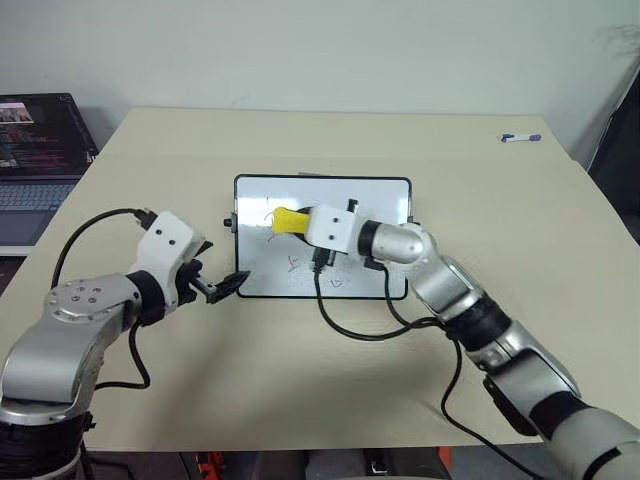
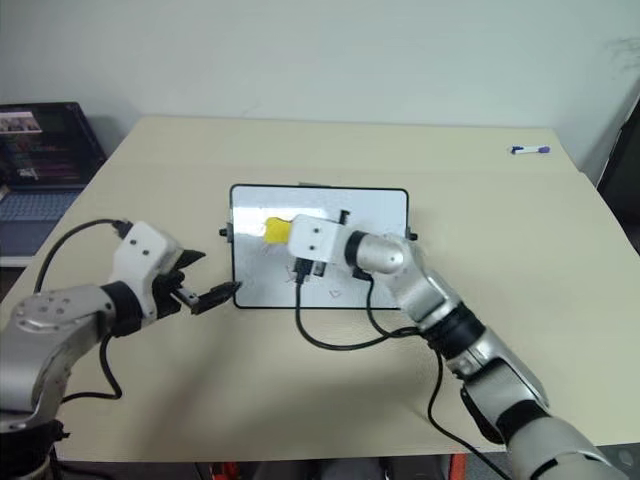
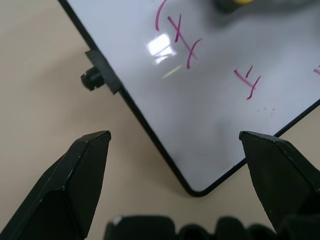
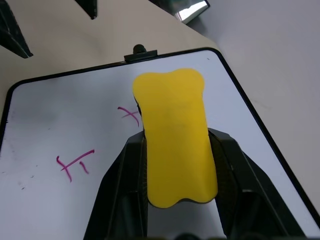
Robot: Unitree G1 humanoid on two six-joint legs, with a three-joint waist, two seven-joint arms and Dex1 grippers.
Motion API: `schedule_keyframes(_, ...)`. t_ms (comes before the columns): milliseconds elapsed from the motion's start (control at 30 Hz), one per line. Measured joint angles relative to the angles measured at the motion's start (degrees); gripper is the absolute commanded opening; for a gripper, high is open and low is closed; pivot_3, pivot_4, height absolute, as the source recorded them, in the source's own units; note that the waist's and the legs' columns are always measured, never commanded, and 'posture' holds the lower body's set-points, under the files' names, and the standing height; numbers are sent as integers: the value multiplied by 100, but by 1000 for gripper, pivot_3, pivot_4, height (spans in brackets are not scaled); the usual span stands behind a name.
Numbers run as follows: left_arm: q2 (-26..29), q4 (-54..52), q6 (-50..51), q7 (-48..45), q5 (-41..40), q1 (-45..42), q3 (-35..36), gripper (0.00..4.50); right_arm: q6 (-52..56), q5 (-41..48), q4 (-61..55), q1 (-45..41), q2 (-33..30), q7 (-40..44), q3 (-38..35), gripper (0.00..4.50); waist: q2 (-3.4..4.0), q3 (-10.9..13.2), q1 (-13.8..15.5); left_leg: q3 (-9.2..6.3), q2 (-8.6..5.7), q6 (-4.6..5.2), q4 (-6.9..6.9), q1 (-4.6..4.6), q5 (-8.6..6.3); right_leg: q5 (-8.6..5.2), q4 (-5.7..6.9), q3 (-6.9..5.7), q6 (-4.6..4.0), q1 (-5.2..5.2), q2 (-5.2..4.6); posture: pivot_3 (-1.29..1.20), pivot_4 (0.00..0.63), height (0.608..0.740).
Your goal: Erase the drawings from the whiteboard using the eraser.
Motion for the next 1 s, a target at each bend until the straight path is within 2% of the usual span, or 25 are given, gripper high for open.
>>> schedule_keyframes(200,70,29,82,-87,-150,125,-1,4500,-784,-418,1578,-1049,401,-123,1,1318,1,1,-14,-1,6,-1,-1,5,1,4,9,-5,-7,-4,1,0,150,740)
schedule_keyframes(367,131,28,57,-110,-154,183,-10,4500,-951,-571,2724,-1633,739,-89,0,1318,2,1,-12,2,6,-2,0,2,1,5,7,-3,-9,-4,-1,0,150,740)
schedule_keyframes(533,151,28,-33,-109,-145,240,-53,4500,-959,-630,3245,-2006,812,529,6,1317,1,1,-9,0,6,-2,-2,4,0,5,7,-7,-10,-3,-4,0,150,740)
schedule_keyframes(700,151,28,-59,-100,-147,239,-101,4500,-1008,-625,3356,-2029,818,1325,85,1308,2,1,-6,-2,6,-2,0,11,1,9,11,-9,-16,3,-4,0,150,740)
schedule_keyframes(800,150,28,-70,-94,-147,246,-106,4500,-1120,-645,3514,-2052,868,1132,71,1308,2,1,-8,-3,6,-2,0,12,1,10,13,-9,-17,3,-4,0,150,740)
schedule_keyframes(900,141,26,-105,-94,-152,257,-140,4500,-1215,-744,3946,-2337,1009,439,-16,1308,3,2,-10,-3,7,-5,-1,13,3,13,22,-10,-24,0,-4,0,150,740)
schedule_keyframes(1000,139,26,-150,-90,-161,292,-140,4500,-1292,-823,4131,-2483,971,329,-34,1308,1,0,10,-6,6,-6,0,18,3,13,16,-14,-25,8,-5,0,150,740)
